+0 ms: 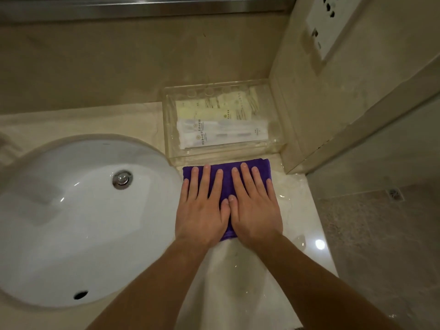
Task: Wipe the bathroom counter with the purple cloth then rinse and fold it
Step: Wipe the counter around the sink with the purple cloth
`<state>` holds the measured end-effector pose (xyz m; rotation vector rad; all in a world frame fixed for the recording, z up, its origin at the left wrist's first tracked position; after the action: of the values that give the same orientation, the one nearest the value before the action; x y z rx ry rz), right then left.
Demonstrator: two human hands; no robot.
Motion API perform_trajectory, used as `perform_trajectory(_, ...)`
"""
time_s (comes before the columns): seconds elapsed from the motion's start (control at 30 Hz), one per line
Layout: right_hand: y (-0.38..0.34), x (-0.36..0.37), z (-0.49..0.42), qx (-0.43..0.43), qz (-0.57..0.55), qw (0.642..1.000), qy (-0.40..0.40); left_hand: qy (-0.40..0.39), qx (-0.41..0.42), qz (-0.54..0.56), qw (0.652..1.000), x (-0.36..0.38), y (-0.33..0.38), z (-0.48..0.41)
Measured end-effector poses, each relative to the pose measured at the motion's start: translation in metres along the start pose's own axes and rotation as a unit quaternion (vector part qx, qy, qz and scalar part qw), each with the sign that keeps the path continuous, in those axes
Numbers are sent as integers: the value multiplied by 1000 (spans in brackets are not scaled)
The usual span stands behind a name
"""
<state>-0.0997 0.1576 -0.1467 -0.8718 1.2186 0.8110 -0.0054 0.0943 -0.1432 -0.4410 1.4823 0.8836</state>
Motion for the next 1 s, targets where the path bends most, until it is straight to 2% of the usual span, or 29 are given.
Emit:
perform_trajectory(0.37,2,-6,-34,15,-5,1000,26,16,3,8,1000,-9,-6,-35)
perform_trajectory(1.0,-1,-10,-39,9,-2,1000,13,9,-3,-13,1000,-4,-9,-40)
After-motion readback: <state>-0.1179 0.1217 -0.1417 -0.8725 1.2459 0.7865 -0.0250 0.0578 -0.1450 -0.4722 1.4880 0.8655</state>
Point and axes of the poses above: each hand's wrist, its own z-axis away from the middle knuckle, its own x-axis out of the palm, y = z × x, the point moved 9 cm from there along -z, towards the middle knuckle, and after that the axes turned 5 degrees about z, right-handed, at the moved point
